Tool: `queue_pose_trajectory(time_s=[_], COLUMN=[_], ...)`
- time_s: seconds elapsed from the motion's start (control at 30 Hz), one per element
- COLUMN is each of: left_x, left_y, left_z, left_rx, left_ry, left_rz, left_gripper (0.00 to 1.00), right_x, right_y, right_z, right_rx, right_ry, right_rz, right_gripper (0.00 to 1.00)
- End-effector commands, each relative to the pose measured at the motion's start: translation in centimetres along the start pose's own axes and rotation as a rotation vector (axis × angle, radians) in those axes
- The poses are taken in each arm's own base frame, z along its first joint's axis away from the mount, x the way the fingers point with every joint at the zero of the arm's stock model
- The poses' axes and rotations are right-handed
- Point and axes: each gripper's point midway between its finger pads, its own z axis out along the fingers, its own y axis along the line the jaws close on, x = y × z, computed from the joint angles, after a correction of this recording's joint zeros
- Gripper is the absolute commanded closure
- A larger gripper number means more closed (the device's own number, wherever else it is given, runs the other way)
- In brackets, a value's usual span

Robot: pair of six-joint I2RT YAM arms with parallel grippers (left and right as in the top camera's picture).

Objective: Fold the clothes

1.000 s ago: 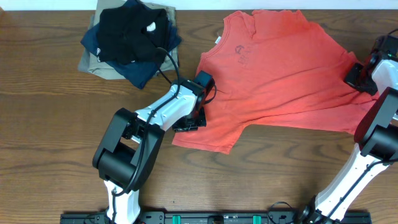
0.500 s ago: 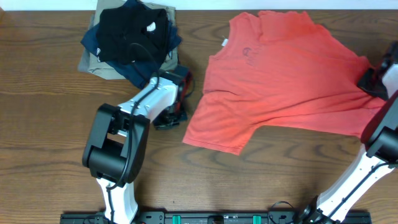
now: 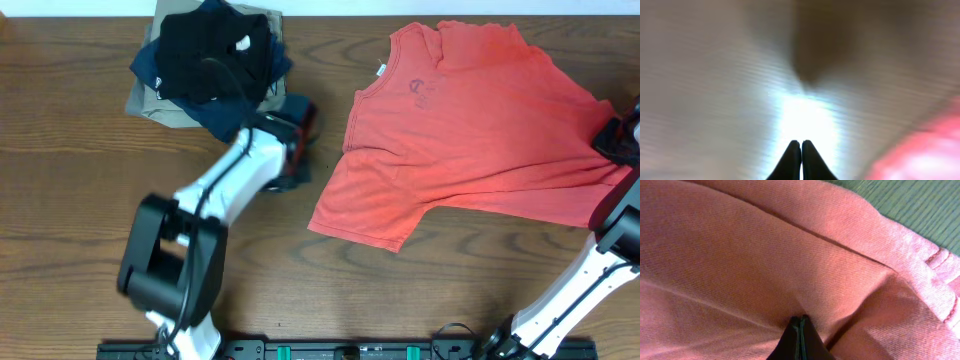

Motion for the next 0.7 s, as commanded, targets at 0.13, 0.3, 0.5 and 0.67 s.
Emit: queue_pose_trajectory(time_s=[0.13, 0.3, 0.5, 0.67], left_x=[3.5, 4.7, 5.2, 6.2], left_y=[-11.2, -13.5, -13.3, -12.5], left_z=[-0.6, 2.2, 5.2, 7.5], left_rx=[0.328, 0.336, 0.306, 0.263], left_ry=[0.026, 0.034, 0.072, 0.128], left_rz=[0.238, 0.289, 0.287, 0.265], left_gripper=[0.93, 0.93, 0.93, 0.93], right_x=[0.8, 1.3, 1.7, 1.7], right_y=[3.4, 4.9, 5.6, 5.5], right_z=[-0.2, -0.6, -0.8, -1.2], right_rx=[-0.005, -0.013, -0.016, -0.015], right_ry=[0.007, 0.011, 0.017, 0.020], right_rz=[-0.086, -0.118, -0.135, -0.136], right_gripper=[0.99, 0.99, 0.65, 0.10])
